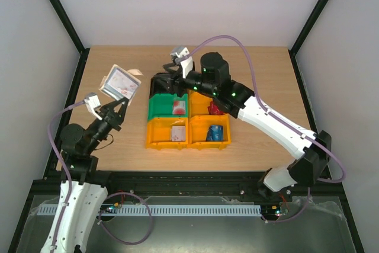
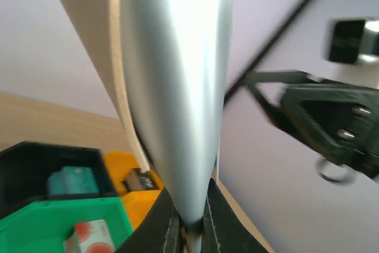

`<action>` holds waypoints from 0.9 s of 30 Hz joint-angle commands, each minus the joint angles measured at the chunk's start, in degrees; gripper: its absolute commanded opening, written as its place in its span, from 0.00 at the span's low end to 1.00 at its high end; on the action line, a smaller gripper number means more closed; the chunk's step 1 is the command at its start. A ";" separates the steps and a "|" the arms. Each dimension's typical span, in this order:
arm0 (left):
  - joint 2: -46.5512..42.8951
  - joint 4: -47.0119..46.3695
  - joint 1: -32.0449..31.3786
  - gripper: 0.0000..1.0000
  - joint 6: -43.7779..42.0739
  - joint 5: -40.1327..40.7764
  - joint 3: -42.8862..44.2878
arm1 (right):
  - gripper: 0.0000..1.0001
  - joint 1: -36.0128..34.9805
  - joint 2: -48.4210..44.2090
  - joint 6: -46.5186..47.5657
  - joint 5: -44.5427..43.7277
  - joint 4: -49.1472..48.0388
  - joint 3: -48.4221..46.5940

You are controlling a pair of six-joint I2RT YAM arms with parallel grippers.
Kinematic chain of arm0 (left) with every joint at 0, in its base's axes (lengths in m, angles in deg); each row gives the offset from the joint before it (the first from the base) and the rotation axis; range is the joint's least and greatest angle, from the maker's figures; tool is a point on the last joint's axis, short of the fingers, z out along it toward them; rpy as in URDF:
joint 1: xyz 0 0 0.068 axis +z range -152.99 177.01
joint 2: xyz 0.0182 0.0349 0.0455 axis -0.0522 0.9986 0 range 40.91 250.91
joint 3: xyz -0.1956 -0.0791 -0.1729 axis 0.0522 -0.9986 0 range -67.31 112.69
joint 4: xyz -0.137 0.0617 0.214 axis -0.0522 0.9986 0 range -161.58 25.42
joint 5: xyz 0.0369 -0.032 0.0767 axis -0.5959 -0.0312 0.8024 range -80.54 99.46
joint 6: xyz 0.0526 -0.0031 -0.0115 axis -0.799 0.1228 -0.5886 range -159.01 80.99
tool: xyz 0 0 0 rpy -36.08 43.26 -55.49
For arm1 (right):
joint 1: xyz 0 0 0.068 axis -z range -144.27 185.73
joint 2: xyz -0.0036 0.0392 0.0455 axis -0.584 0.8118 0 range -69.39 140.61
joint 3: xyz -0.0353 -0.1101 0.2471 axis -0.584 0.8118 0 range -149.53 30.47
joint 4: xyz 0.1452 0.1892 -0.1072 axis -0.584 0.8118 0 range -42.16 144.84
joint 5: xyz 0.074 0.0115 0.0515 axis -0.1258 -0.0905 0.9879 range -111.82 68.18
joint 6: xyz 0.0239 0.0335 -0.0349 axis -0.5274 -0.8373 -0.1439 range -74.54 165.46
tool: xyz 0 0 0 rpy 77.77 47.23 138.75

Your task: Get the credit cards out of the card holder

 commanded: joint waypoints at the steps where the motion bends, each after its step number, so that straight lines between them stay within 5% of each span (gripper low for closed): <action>1: -0.98 5.96 1.53 0.02 7.06 11.69 -0.56 | 0.53 -7.27 -3.17 10.22 -28.73 3.21 -2.73; 6: -2.29 4.23 1.54 0.02 6.92 8.47 -1.26 | 0.46 -20.96 -3.97 30.64 -41.63 -8.29 4.92; 13: -3.03 2.99 1.71 0.02 7.51 1.98 -0.74 | 0.41 -27.76 -4.26 60.32 -43.00 -30.29 19.08; 19: -3.18 0.26 1.72 0.02 7.89 -1.28 -0.99 | 0.37 -28.52 -0.64 70.31 -46.64 -37.47 19.69; 27: -2.73 -1.47 1.72 0.02 8.04 -3.59 -0.87 | 0.38 -28.43 3.43 73.85 -48.72 -35.52 16.95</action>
